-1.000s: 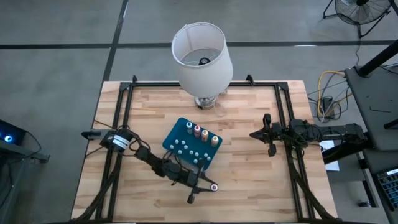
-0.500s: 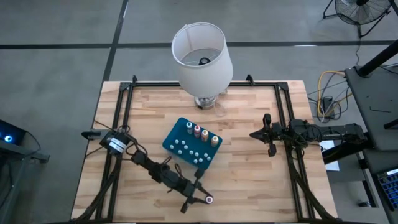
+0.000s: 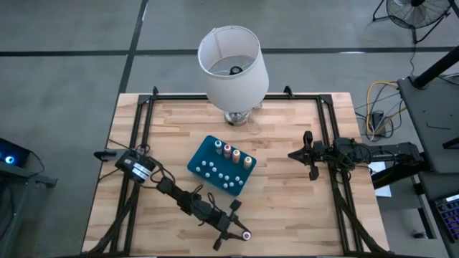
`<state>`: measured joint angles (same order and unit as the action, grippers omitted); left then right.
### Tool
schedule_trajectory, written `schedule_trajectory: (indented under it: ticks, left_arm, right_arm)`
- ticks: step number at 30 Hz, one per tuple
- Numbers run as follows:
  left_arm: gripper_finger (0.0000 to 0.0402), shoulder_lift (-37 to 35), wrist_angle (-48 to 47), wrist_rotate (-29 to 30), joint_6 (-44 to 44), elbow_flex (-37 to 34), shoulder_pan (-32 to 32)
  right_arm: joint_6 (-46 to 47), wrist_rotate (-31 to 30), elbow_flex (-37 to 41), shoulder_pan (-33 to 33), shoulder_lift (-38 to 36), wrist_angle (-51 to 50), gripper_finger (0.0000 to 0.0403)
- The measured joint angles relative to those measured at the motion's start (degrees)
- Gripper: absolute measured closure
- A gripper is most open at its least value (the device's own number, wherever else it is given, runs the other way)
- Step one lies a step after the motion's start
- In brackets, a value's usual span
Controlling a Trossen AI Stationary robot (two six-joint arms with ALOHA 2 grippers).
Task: Pick & Place food coloring
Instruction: Put the large red food coloring bottle into the blue container
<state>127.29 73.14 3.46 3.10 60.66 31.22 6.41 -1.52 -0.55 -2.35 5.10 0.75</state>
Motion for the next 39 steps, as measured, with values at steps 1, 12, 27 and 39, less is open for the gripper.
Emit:
schedule_trajectory:
  ticks: [1, 12, 27, 39]
  left_arm:
    - [0.0309, 0.7, 0.1, -0.1, -0.3, 0.6, 0.0]
    - [0.0309, 6.3, 0.6, -1.3, -0.8, 7.0, -0.1]
    - [0.0266, 7.3, -0.2, 0.6, -4.6, 8.0, -1.1]
    - [0.023, 1.1, -6.7, 1.3, -2.9, 6.0, -1.3]
  right_arm:
    - [0.0, 0.0, 0.0, 0.0, 0.0, 0.0, 0.0394]
    - [0.0, 0.0, 0.0, 0.0, 0.0, 0.0, 0.0394]
    - [0.0, 0.0, 0.0, 0.0, -0.1, 0.0, 0.0394]
    - [0.0, 0.0, 0.0, 0.0, -0.1, 0.0, 0.0394]
